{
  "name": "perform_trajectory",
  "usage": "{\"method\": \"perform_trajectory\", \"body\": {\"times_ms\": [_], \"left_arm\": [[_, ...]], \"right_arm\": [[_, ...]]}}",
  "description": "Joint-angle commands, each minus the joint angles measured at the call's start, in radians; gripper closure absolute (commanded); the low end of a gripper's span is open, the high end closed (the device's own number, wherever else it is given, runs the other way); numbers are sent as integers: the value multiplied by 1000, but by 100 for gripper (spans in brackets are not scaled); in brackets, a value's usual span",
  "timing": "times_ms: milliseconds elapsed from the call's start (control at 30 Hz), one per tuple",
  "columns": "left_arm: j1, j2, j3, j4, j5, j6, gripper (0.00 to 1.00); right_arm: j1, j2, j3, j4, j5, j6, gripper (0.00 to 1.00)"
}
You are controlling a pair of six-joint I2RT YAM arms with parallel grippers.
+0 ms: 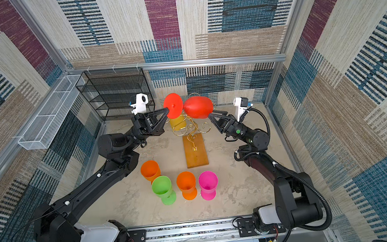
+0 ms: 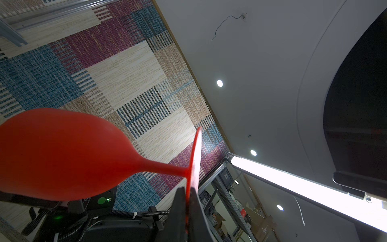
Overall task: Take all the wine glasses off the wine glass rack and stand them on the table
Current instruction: 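Reach the right gripper to the red glass bowl while left holds it up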
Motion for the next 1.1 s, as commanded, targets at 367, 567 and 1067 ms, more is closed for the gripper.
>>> {"method": "perform_trajectory", "body": {"times_ms": [367,567,1067], "left_arm": [[-6,92,-13,145,-45,-103,100],[-6,112,-1,154,-48,-117,100],[-9,133,-10,184,-63,-137,94]], "right_arm": [[-1,-22,-7,351,-12,40,44],[-1,-54,-28,333,-15,16,49],[-2,-121,-44,220,-3,-52,77]]}}
